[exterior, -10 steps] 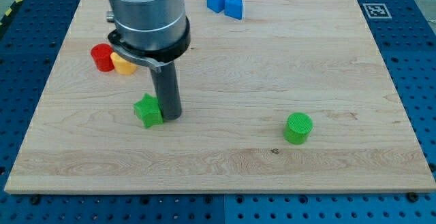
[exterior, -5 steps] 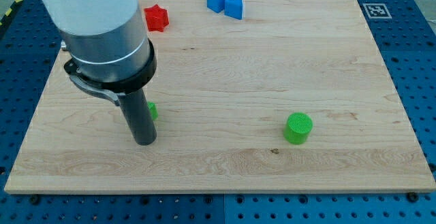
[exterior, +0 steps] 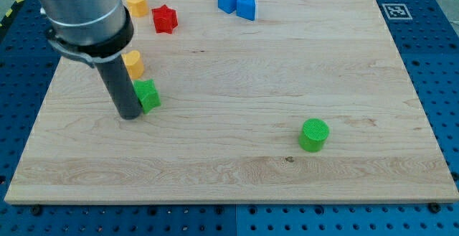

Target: Push green star closer to yellow heart

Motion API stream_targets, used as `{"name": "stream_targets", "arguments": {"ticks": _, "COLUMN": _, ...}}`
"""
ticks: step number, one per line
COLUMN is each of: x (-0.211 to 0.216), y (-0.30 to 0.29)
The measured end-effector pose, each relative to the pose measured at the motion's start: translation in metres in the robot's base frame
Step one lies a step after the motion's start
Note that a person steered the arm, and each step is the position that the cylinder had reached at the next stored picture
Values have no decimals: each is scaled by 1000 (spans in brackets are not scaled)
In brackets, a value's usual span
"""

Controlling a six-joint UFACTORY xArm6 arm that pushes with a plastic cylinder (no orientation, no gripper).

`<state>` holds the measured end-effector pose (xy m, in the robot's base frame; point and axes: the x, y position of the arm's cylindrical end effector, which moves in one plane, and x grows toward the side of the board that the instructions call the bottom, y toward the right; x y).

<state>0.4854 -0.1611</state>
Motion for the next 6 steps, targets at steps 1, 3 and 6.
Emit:
{"name": "stream_targets", "arguments": {"ticks": 1, "x": -22, "y": -4}}
{"name": "stream_targets", "arguments": {"ticks": 3, "x": 15, "y": 16}}
{"name": "stream_targets", "arguments": {"ticks": 6, "x": 12, "y": 89}}
